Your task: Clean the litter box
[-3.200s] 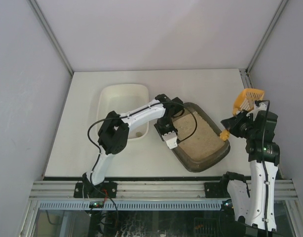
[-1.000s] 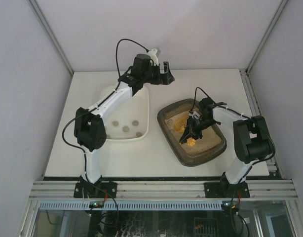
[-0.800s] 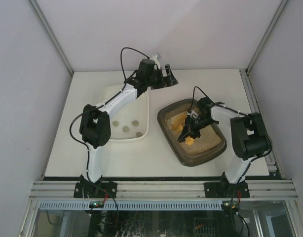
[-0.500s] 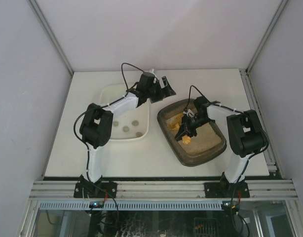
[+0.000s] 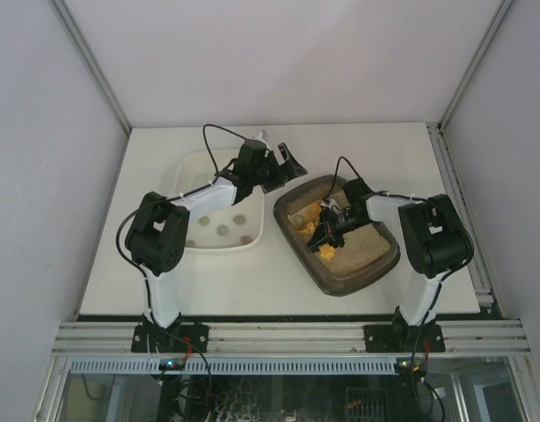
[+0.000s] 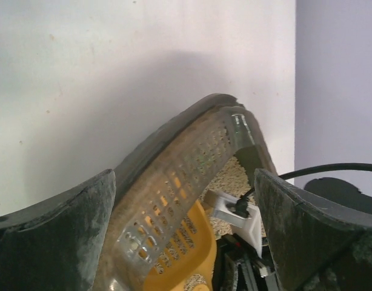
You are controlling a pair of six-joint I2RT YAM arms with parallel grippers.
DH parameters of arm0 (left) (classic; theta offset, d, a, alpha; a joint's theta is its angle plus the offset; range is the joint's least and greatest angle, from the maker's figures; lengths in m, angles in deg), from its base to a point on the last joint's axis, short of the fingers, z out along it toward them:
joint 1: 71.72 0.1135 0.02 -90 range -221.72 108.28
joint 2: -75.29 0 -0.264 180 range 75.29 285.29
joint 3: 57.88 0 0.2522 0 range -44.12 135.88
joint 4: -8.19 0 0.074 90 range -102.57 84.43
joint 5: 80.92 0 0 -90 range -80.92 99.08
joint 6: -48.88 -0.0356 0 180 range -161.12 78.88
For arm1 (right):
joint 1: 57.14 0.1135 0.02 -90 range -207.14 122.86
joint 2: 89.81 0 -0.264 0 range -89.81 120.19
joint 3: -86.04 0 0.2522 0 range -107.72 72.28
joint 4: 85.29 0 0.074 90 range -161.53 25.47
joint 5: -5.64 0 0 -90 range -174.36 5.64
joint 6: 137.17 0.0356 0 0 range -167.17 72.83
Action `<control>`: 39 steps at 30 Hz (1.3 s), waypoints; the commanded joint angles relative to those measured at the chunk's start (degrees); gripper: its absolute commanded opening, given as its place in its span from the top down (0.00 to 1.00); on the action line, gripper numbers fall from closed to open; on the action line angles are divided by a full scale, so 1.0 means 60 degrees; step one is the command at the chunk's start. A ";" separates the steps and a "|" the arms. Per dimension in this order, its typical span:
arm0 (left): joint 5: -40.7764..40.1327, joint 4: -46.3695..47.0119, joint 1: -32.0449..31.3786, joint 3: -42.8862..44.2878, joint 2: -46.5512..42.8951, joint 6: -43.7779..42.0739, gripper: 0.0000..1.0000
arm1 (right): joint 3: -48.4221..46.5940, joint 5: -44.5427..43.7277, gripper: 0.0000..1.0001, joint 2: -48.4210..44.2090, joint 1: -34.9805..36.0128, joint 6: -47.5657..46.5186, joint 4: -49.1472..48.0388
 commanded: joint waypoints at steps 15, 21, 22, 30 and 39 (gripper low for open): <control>-0.0209 0.0839 0.0025 -0.0273 -0.0861 -0.0453 0.00 | 0.2964 -0.0646 1.00 -0.3552 -0.0358 0.1394 -0.2903; -0.0345 0.0591 0.0025 -0.0196 -0.1022 -0.1045 0.00 | 0.3615 -0.0927 1.00 -0.4575 -0.0397 0.1474 -0.3223; -0.0382 0.0453 0.0028 -0.0137 -0.1070 -0.1224 0.00 | 0.3724 -0.0999 1.00 -0.4817 -0.0403 0.1507 -0.3268; -0.0192 -0.0757 0.0122 0.0281 -0.1942 -0.3039 0.00 | 0.5426 -0.2029 1.00 -0.7653 -0.0361 0.2190 -0.4756; -0.0180 -0.5448 0.0318 0.2921 -0.2357 -0.6329 0.00 | 0.7537 -0.2604 1.00 -1.0138 -0.0336 0.2414 -0.6754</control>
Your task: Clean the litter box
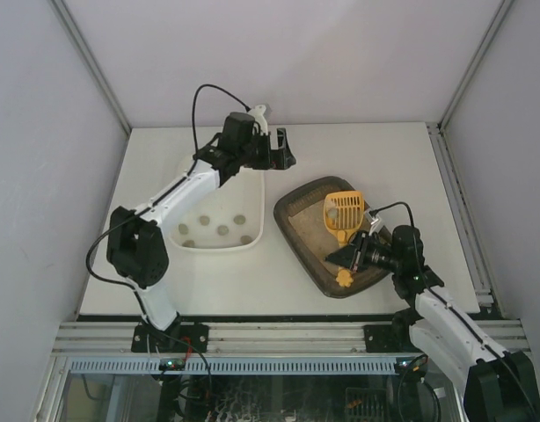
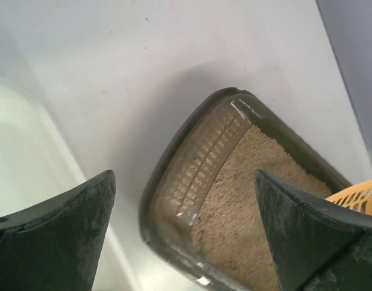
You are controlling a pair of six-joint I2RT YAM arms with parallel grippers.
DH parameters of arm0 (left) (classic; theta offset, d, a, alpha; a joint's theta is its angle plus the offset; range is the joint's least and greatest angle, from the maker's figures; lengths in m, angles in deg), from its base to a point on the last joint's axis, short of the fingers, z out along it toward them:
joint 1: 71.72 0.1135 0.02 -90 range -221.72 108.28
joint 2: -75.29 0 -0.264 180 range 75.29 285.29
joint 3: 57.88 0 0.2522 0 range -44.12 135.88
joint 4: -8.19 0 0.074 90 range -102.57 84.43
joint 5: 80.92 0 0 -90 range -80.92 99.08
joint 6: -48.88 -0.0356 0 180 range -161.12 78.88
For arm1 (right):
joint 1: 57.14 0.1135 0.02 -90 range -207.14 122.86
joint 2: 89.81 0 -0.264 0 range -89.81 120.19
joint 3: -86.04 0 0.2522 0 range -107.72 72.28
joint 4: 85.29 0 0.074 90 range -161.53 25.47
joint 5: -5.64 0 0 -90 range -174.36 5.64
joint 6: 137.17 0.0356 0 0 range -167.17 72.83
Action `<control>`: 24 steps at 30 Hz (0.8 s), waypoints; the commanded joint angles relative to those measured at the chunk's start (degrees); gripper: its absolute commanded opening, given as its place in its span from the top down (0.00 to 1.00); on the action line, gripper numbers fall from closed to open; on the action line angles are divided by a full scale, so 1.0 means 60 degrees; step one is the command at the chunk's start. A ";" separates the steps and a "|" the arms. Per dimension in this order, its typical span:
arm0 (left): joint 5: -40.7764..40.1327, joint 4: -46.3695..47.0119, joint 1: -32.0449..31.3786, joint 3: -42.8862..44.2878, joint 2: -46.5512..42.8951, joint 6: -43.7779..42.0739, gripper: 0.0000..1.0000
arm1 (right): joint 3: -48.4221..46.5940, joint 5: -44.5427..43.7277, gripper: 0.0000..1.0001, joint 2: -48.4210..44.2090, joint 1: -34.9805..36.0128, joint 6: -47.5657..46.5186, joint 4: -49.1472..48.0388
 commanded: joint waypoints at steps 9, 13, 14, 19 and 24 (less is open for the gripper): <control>0.2043 -0.3171 0.1623 -0.0174 -0.2891 -0.3730 0.00 | 0.0951 0.1251 1.00 0.0624 -0.0369 0.0962 -0.3068; 0.3570 -0.3947 0.2946 -0.0102 -0.2886 -0.3802 0.00 | 0.1580 0.1810 1.00 0.0748 -0.1963 0.2518 -0.4895; 0.3651 -0.4361 0.3082 0.0059 -0.2725 -0.3915 0.00 | 0.1202 0.1737 1.00 0.0789 -0.1613 0.1970 -0.4008; 0.2210 -0.4442 0.3215 -0.0656 -0.2928 -0.4005 0.00 | 0.1080 0.2262 1.00 0.0949 -0.1478 0.2758 -0.4727; 0.1683 -0.3574 0.3228 -0.1704 -0.4090 -0.3711 0.00 | 0.0711 0.1942 1.00 0.0988 -0.0661 0.1843 -0.3348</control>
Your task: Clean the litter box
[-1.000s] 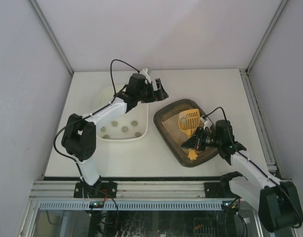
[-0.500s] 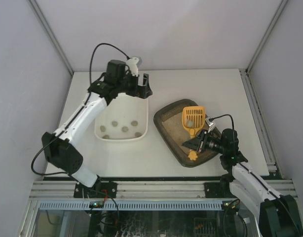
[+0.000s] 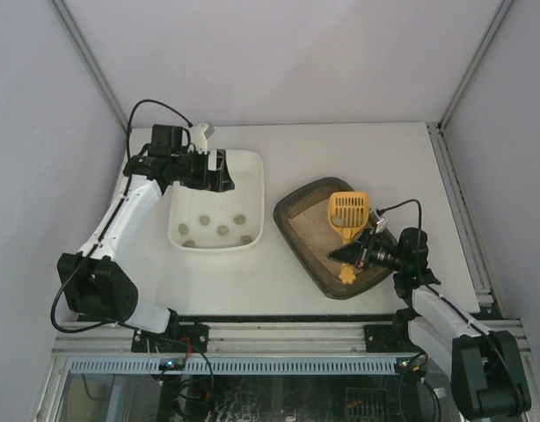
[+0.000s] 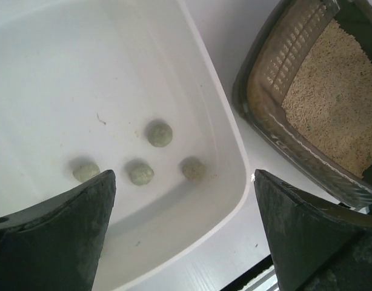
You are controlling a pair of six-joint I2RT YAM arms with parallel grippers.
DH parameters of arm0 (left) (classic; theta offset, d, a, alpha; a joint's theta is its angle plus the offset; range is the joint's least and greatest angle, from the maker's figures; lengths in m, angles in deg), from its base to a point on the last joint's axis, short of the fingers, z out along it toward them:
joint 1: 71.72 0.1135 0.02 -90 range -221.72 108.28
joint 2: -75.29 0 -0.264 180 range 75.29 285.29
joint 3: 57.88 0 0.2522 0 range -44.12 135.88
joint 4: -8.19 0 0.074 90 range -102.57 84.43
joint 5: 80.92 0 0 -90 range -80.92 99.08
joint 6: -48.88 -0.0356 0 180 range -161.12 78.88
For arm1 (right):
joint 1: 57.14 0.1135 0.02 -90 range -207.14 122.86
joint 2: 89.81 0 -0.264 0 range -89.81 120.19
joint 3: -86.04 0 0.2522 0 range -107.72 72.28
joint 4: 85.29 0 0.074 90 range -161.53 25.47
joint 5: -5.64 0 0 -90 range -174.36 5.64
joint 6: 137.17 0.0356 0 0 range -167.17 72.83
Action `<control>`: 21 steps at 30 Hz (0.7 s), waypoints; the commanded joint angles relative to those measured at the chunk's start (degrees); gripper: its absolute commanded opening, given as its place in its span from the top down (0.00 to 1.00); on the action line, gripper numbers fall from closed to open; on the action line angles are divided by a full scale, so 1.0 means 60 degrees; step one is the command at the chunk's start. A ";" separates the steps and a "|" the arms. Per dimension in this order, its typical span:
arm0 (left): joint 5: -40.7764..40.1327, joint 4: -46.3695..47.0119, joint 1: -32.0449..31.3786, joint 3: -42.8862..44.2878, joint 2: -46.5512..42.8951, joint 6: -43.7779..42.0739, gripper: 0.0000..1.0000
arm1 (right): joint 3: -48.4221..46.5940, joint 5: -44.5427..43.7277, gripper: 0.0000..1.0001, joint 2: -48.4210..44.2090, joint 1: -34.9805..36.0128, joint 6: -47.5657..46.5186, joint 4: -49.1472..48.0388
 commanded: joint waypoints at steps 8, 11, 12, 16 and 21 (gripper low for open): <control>-0.0668 0.1210 0.0530 -0.1492 -0.1839 0.0740 0.04 | -0.0700 -0.0582 1.00 0.0092 0.1796 0.0173 0.0486; -0.1074 0.0944 0.0526 -0.1290 -0.1886 0.0451 0.02 | -0.1129 -0.0768 1.00 0.0225 0.1702 0.0515 0.0594; -0.1250 0.0735 0.0524 -0.1054 -0.1886 0.0254 0.01 | -0.1502 -0.0878 1.00 0.0267 0.1680 0.0201 0.1241; -0.2248 0.0136 0.0611 -0.0207 -0.1992 -0.0228 0.00 | -0.1977 -0.0388 1.00 0.0637 0.1697 0.1023 0.0227; 0.1923 -0.1133 0.2764 0.1135 -0.1492 -0.0128 0.00 | -0.2817 -0.0637 1.00 0.1530 0.2573 0.1436 -0.0009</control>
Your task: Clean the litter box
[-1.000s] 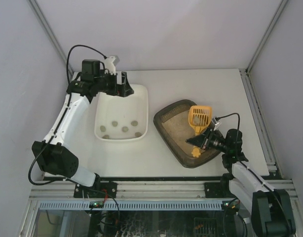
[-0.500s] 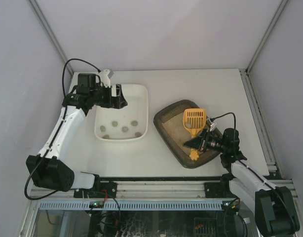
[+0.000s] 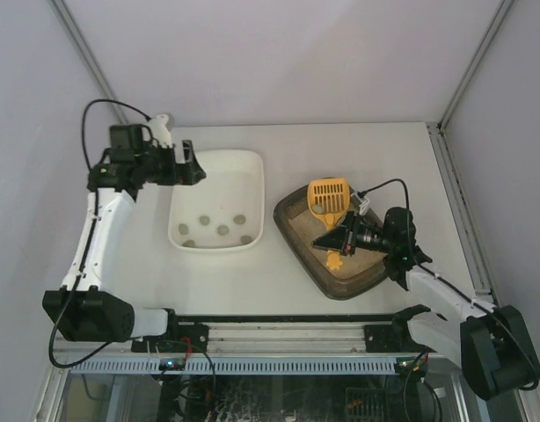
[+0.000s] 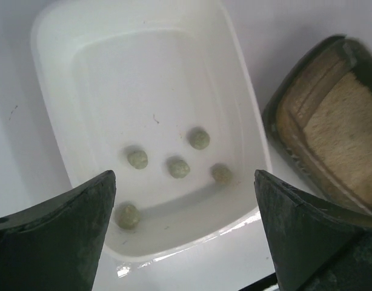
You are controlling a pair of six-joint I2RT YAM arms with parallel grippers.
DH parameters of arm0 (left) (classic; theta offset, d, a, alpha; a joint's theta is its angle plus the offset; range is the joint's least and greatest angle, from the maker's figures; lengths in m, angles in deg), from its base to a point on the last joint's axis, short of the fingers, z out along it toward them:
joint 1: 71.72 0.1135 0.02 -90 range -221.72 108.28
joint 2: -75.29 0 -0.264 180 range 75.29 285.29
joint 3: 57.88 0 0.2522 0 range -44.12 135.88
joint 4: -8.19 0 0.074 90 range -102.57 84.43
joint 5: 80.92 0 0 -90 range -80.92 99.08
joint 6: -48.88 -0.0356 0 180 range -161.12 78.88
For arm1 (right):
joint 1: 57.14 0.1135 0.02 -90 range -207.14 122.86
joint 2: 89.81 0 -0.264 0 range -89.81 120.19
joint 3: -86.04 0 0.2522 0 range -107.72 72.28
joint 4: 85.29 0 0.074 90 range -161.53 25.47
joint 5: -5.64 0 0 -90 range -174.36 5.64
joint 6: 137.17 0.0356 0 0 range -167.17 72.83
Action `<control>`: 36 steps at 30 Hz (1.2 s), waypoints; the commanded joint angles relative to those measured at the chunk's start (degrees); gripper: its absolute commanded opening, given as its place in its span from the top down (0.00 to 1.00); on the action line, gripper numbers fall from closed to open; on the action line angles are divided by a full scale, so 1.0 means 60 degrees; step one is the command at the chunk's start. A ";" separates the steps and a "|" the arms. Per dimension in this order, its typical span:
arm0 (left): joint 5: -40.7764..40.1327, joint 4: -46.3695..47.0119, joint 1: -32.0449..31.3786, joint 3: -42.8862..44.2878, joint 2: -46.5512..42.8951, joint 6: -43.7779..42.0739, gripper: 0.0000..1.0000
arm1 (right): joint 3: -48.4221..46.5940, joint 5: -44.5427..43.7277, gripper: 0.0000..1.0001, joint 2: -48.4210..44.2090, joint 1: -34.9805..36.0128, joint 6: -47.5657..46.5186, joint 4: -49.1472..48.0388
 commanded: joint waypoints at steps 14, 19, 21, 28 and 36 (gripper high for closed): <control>0.1904 -0.2224 0.4035 -0.0005 -0.1460 -0.1712 0.00 | -1.2508 -0.5572 1.00 0.8353 0.4585 -0.6001 1.0530; 0.1557 -0.1880 0.4363 -0.0697 -0.2233 -0.1618 0.00 | -1.7821 -1.0608 1.00 1.1619 0.6021 -0.8317 1.4813; 0.1537 -0.1776 0.4384 -0.0829 -0.2308 -0.1524 0.00 | -1.8690 -1.2411 1.00 1.2423 0.6449 -0.8774 1.5505; 0.1625 -0.1541 0.4398 -0.1005 -0.2191 -0.1369 0.00 | -1.7360 -1.4369 1.00 1.1909 0.7167 -0.9257 1.4760; 0.1503 -0.1317 0.4392 -0.1270 -0.2296 -0.1296 0.00 | -1.6196 -1.4083 1.00 1.0514 0.7217 -0.9263 1.3442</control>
